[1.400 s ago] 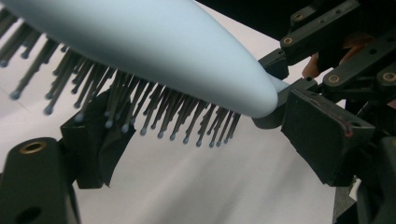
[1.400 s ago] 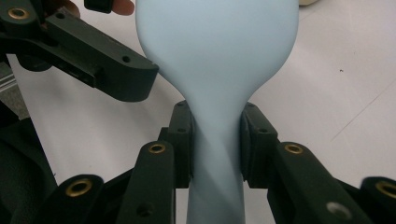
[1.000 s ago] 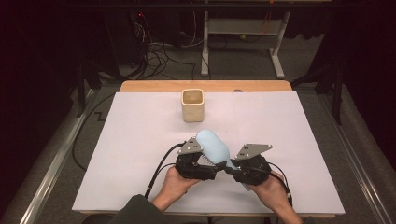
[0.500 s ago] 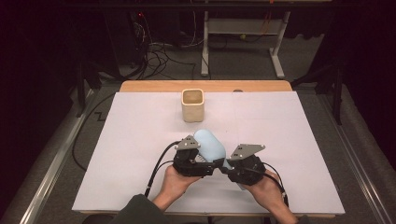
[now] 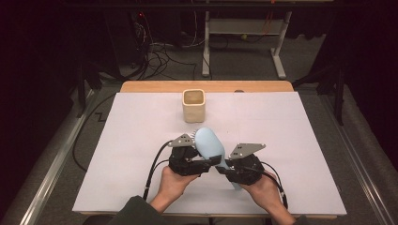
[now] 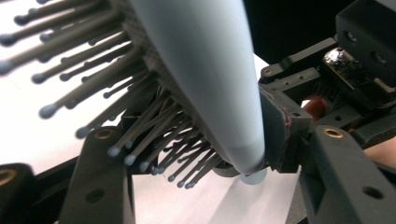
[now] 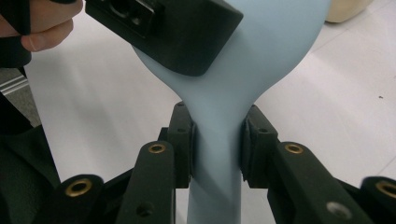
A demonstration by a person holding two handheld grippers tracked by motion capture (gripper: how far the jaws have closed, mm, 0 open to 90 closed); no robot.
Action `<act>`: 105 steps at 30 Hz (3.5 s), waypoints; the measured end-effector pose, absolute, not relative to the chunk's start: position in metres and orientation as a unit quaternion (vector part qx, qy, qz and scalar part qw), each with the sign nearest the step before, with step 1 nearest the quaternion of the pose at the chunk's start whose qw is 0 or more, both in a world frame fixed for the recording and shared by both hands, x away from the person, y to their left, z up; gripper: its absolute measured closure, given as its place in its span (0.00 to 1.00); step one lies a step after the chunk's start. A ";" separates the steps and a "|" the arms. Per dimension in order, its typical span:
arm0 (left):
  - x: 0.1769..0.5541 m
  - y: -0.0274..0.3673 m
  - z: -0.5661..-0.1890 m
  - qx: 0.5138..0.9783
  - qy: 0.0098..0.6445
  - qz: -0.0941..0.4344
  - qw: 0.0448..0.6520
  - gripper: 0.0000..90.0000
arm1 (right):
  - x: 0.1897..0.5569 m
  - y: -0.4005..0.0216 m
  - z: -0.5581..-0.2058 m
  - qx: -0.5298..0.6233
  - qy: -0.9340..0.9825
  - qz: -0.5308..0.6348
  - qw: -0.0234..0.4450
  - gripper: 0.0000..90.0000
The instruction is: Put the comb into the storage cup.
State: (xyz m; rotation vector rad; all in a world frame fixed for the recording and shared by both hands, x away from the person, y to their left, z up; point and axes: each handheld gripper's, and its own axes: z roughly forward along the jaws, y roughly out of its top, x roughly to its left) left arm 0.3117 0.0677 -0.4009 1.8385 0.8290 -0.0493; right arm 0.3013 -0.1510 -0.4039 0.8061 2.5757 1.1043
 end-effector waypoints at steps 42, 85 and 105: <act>0.319 0.085 -0.372 0.775 0.346 0.016 0.528 0.59 | 0.297 -0.211 -0.409 0.317 0.809 0.476 0.135 0.33; 0.326 0.099 -0.353 0.764 0.357 0.043 0.536 0.59 | 0.285 -0.303 -0.447 0.415 0.734 0.495 0.211 0.27; 0.336 0.112 -0.334 0.756 0.364 0.069 0.540 0.59 | 0.274 -0.312 -0.455 0.425 0.728 0.489 0.226 0.27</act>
